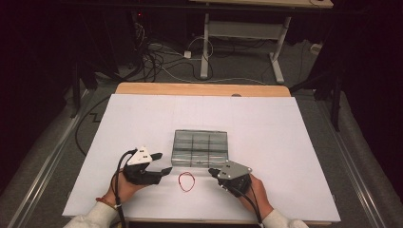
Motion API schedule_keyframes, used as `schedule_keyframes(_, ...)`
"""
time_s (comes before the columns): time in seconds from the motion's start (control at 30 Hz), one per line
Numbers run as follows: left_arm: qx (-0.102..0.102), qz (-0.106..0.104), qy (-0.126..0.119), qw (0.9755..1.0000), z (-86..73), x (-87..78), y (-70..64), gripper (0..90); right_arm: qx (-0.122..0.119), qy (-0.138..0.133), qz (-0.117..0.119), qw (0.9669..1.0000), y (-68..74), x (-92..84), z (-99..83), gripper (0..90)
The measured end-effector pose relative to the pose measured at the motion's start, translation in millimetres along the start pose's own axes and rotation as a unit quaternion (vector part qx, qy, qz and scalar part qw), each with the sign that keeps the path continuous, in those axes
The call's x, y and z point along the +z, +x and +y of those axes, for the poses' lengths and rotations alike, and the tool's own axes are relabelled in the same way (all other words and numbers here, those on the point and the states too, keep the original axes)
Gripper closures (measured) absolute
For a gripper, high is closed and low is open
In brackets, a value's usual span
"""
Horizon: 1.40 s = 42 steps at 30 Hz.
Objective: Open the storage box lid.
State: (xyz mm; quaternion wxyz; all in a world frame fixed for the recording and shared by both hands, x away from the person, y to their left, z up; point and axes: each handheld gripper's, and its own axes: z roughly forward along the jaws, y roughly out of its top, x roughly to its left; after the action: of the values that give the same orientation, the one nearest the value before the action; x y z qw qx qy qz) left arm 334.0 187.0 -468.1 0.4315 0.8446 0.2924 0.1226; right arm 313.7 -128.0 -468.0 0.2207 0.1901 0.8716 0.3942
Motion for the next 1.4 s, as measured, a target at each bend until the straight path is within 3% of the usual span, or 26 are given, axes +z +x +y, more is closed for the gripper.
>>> schedule_keyframes(0.1, 0.002, -0.001, 0.005, 1.0, 8.7, 8.9, 1.2, 36.6, 0.009, 0.001, 0.005, 0.9999, -2.5, 10.4, 5.5, 89.8)
schedule_keyframes(0.33, -0.005, -0.001, 0.012, 0.9999, 8.4, 13.0, 2.8, 45.0, 0.005, 0.007, 0.001, 1.0, -2.3, 22.3, 11.0, 89.9)
schedule_keyframes(0.67, -0.014, -0.014, 0.005, 0.9998, 9.0, 16.7, 1.6, 50.7, 0.004, 0.001, 0.002, 1.0, -1.5, 22.9, 14.1, 89.8)
schedule_keyframes(1.17, -0.02, -0.005, 0.013, 0.9997, 9.0, 19.2, 0.6, 52.4, 0.002, 0.0, -0.004, 1.0, -0.9, 22.0, 14.6, 89.7)
schedule_keyframes(1.4, -0.029, -0.008, 0.005, 0.9995, 10.4, 15.7, 1.7, 55.5, -0.001, 0.0, -0.004, 1.0, -0.6, 22.4, 14.2, 89.7)
